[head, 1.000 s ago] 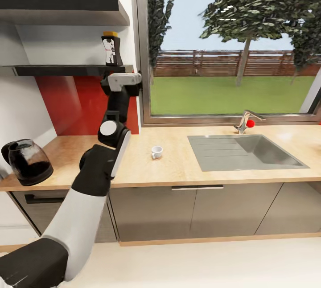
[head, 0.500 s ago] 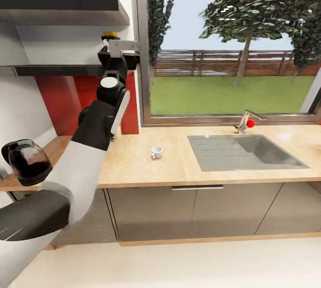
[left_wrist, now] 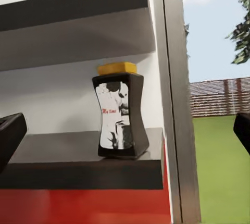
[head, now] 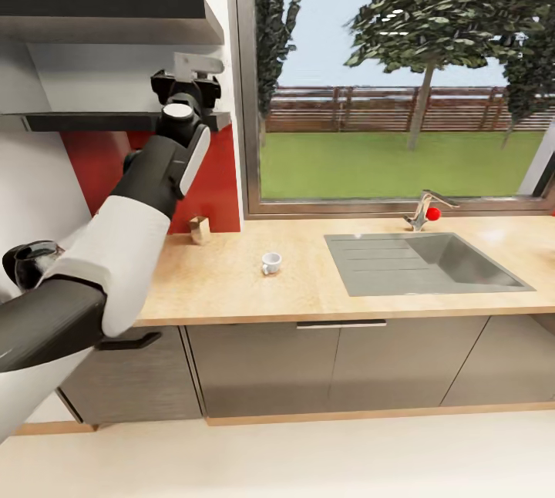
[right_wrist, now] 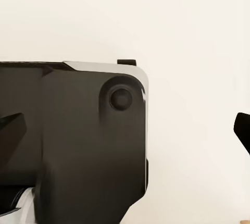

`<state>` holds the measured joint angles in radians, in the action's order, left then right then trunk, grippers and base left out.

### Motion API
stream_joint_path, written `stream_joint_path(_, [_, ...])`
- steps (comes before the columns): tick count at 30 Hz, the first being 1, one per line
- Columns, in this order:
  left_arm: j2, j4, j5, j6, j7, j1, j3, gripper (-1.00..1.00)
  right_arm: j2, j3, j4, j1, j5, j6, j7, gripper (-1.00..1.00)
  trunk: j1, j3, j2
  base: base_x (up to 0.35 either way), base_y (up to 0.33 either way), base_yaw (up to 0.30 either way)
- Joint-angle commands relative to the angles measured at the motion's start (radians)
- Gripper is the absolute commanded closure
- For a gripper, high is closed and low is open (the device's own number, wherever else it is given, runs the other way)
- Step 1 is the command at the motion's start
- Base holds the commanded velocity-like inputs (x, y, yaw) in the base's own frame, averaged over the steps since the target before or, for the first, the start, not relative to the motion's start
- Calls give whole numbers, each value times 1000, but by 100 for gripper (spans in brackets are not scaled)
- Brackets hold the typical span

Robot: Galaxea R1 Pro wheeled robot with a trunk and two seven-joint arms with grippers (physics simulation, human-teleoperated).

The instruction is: Set up a coffee station on the kitchen countertop: keep the coffee maker on the countertop, move the bottle of coffee from the kitchen shelf to the counter next to the coffee maker, place a paper coffee filter on top of the coffee maker, put the saucer next to the coffee maker with the coffee cup on the saucer, and place the electric kettle next to the coffee maker.

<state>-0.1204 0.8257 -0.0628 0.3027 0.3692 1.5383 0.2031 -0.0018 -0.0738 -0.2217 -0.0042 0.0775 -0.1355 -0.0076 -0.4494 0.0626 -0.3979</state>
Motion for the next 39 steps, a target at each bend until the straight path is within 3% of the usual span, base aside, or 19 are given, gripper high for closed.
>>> stream_joint_path(1, [2, 0, -6, 8, 5, 3, 0, -100, 0, -8, 0, 0, 8, -3, 0, -100, -1, 2, -2, 0, 0, 0])
stream_joint_path(6, [25, -3, -6, 14, 5, 8, -12, -100, -1, -7, -2, 0, 8, -3, -1, -100, -1, 2, -2, 0, 0, 0])
stream_joint_path(10, [70, 5, 2, 16, -3, 3, -35, -100, -5, -7, -2, 0, 8, -3, 0, -100, -1, 2, -2, 0, 0, 0])
stream_joint_path(13, [82, 3, 6, 17, -9, -1, -53, -100, -7, -8, -2, 0, 8, -3, 0, -100, -1, 2, -2, 0, 0, 0])
stream_joint_path(19, [82, -1, 7, 17, -9, -5, -89, -100, -9, -10, -2, 0, 8, -4, 0, -100, -1, 2, -2, 0, 0, 0])
stream_joint_path(31, [65, 13, 5, 28, 3, -7, -98, -100, -11, -11, -1, 0, 8, -4, -1, -100, -1, 2, -2, 0, 0, 0])
stream_joint_path(39, [63, 13, 2, 52, 20, -5, -97, -100, -50, -8, 3, 0, 9, -3, 0, -100, -1, 2, -2, 0, 0, 0])
